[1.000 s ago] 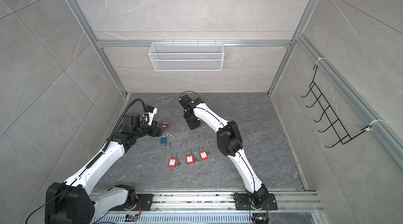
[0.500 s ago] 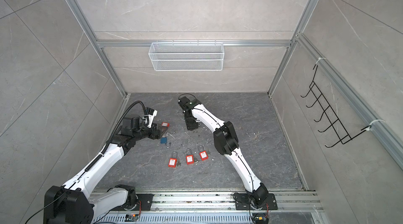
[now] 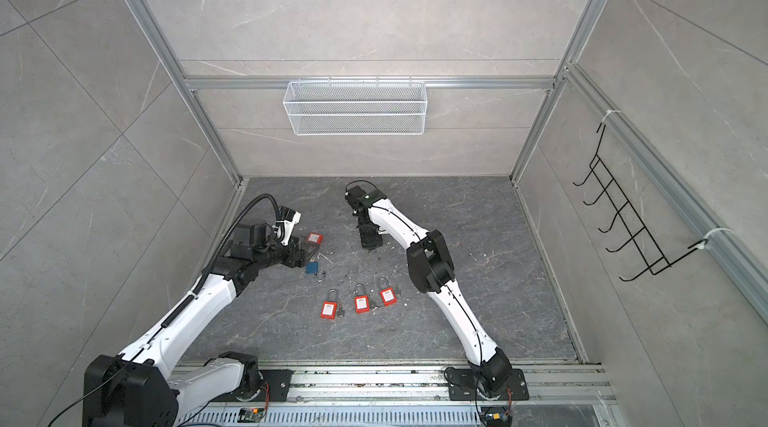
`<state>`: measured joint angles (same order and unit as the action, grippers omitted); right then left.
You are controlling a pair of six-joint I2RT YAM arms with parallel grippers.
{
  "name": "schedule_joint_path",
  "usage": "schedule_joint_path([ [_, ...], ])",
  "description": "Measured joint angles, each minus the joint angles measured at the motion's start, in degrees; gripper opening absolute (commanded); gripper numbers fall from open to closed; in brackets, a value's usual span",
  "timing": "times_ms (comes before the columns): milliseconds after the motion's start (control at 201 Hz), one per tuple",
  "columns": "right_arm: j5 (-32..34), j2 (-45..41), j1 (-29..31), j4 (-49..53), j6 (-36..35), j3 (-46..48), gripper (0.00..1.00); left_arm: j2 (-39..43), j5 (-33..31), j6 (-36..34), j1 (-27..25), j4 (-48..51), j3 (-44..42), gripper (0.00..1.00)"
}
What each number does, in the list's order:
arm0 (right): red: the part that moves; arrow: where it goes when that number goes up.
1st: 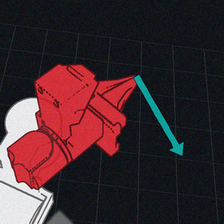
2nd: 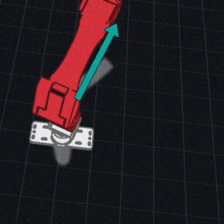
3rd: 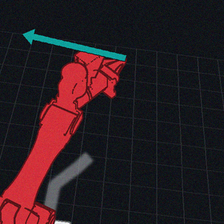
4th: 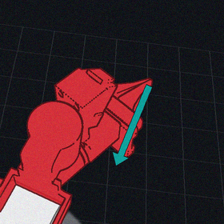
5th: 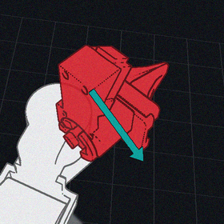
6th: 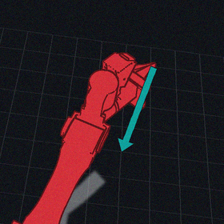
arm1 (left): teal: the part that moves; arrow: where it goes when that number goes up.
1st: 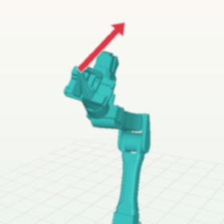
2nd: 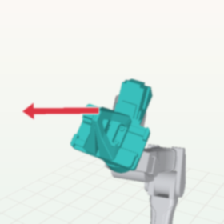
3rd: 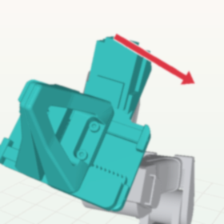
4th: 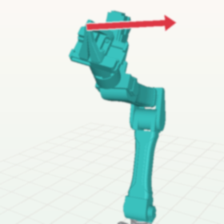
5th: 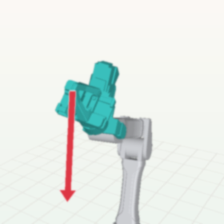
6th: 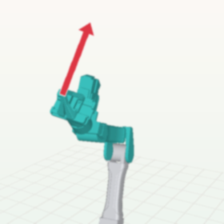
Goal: Lock with the key
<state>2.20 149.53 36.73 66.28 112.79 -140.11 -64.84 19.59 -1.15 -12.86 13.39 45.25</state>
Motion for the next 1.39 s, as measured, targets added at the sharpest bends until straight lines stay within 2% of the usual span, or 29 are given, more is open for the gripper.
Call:
schedule_joint_path([
  [319, -1.01, 0.11, -0.02, 0.17, -1.46, -0.04, 0.59, -0.13, 0.26, -0.22, 0.0, 0.42, 0.0, 0.81],
  [742, -3.91, 0.22, -0.04, 2.29, -10.73, -0.26, 0.51, -0.15, 1.25, -0.63, 0.0, 1.66, 0.0, 0.81],
  [971, -4.33, 0.24, 0.0, 4.46, -20.24, -0.24, 0.47, -0.15, 1.77, -1.05, 0.0, 1.81, 0.0, 0.8],
  [1170, -0.74, 0.24, 0.13, 7.48, -30.71, -0.24, 0.46, -0.2, 2.01, -1.29, 0.0, 2.05, 0.0, 0.8],
  [1394, 1.95, 0.24, 0.11, 7.37, -47.01, -0.24, 0.52, -0.52, 2.32, -1.46, 0.0, 2.1, 0.0, 0.8],
])
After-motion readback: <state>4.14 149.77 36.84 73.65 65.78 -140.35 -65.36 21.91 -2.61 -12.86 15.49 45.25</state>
